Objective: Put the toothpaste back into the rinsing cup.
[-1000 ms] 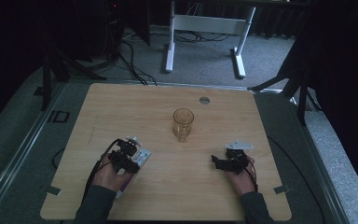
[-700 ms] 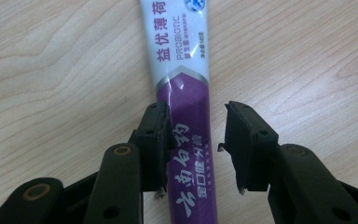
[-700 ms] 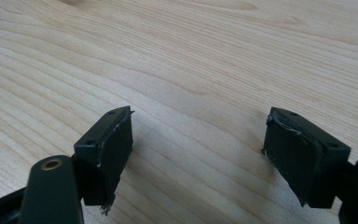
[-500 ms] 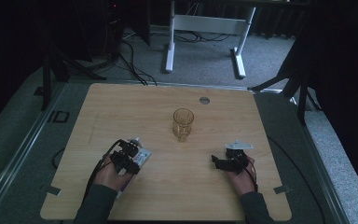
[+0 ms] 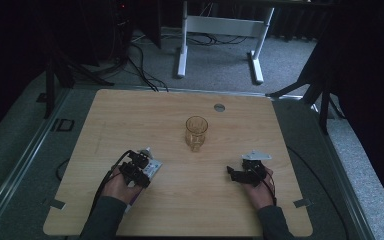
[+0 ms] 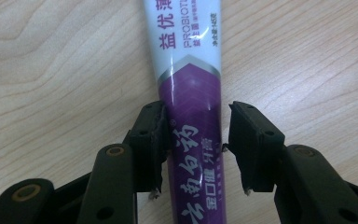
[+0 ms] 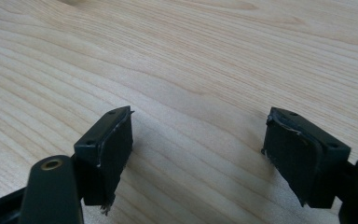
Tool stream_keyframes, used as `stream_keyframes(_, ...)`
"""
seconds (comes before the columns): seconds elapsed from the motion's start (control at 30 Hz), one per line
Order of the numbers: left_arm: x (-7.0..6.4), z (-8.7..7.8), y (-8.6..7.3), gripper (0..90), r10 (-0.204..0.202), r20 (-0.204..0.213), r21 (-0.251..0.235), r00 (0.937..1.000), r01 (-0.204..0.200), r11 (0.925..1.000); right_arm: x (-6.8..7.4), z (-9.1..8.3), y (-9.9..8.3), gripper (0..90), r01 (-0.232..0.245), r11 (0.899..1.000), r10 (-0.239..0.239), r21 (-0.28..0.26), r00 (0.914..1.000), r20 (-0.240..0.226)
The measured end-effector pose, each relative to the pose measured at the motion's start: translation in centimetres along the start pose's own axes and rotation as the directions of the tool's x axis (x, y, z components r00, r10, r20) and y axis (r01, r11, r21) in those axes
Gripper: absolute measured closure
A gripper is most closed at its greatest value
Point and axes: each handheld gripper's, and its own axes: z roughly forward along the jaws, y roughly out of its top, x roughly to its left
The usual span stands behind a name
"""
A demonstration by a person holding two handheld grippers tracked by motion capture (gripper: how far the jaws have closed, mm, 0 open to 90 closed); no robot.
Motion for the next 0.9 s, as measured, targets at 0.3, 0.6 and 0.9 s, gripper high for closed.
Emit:
stream_keyframes(0.3, 0.1, 0.9, 0.4, 55.1, 0.004, -0.004, 0.036, 1.0000, -0.004, 0.9993, 0.0, 0.0, 0.0, 23.5, 0.000, 1.000, 0.000, 0.000, 1.0000, 0.000)
stream_keyframes(0.6, 0.0, 1.2, 0.5, 55.3, 0.011, -0.010, 0.048, 0.9999, -0.010, 0.9988, 0.0, 0.0, 0.0, 23.5, 0.000, 1.000, 0.000, 0.000, 1.0000, 0.000)
stream_keyframes(0.9, -0.1, 1.3, 0.6, 58.2, 0.023, -0.017, 0.044, 0.9996, -0.022, 0.9988, 0.0, 0.0, 0.0, 23.5, 0.000, 1.000, 0.000, 0.000, 1.0000, 0.000)
